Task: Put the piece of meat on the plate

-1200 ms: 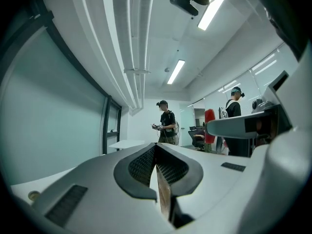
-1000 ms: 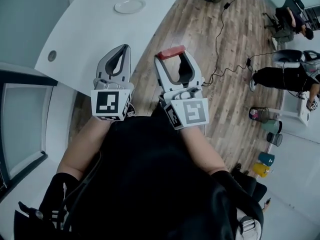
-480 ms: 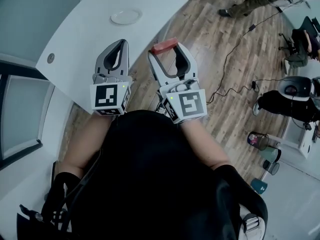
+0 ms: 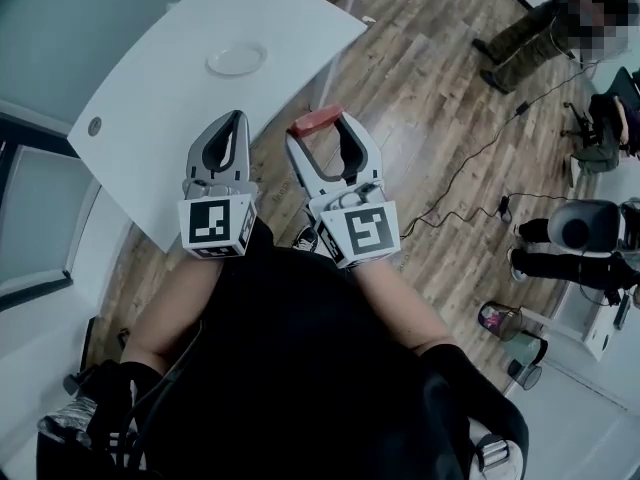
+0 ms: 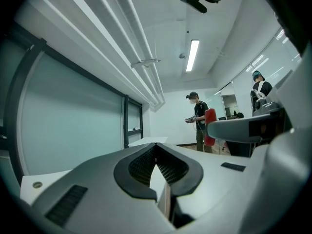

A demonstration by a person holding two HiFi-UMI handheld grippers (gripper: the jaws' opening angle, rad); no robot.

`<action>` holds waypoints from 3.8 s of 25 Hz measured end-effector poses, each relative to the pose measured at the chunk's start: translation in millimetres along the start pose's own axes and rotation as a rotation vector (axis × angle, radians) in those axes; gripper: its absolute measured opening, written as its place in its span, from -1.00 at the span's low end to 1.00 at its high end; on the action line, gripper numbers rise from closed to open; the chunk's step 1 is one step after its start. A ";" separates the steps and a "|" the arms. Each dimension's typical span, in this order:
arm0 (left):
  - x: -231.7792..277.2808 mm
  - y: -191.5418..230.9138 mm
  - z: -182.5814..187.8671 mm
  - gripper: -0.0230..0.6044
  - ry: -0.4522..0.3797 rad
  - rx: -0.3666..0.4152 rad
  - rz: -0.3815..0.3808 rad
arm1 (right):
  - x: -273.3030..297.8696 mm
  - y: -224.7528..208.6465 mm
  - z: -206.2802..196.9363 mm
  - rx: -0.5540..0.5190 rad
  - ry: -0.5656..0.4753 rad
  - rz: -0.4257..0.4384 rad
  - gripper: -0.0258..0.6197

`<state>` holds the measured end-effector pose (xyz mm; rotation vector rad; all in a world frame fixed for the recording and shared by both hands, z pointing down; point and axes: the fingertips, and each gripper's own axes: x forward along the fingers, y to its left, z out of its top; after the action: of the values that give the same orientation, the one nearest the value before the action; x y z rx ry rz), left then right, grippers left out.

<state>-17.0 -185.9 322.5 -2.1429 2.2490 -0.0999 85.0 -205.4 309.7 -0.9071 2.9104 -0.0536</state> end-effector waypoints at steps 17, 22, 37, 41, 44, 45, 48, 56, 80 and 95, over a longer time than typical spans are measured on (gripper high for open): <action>75.6 86.8 -53.7 -0.92 0.110 -0.075 0.074 | 114.2 -23.2 -53.6 0.006 0.168 0.054 -0.03; 114.8 114.7 -88.4 -0.92 0.155 -0.091 0.079 | 168.4 -35.4 -94.6 -0.026 0.256 0.079 -0.03; 175.3 181.9 -190.3 -0.92 0.342 -0.165 0.104 | 287.9 -21.3 -234.0 -0.103 0.606 0.199 -0.03; 186.1 187.3 -203.6 -0.92 0.364 -0.174 0.090 | 297.6 -21.1 -257.9 -0.102 0.697 0.214 -0.03; 188.9 191.3 -212.1 -0.92 0.380 -0.184 0.089 | 301.0 -20.1 -270.7 -0.085 0.755 0.221 -0.03; 190.1 191.1 -214.2 -0.92 0.385 -0.188 0.088 | 301.4 -19.9 -273.8 -0.080 0.774 0.226 -0.03; 196.0 189.7 -216.9 -0.92 0.393 -0.197 0.080 | 303.3 -19.9 -281.1 -0.080 0.825 0.247 -0.03; 200.0 194.2 -232.9 -0.92 0.424 -0.218 0.064 | 307.2 -12.1 -302.5 -0.109 0.943 0.238 -0.03; 188.6 182.4 -176.0 -0.92 0.307 -0.172 0.033 | 305.0 -18.7 -226.9 -0.100 0.739 0.170 -0.09; 74.8 80.6 10.7 -0.92 0.052 -0.113 -0.009 | 162.2 13.9 -6.2 -0.084 0.188 0.180 -0.91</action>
<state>-100.2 -257.0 307.7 -2.2310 2.3272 -0.0299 -56.3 -286.1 302.4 -0.6802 3.1784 -0.0035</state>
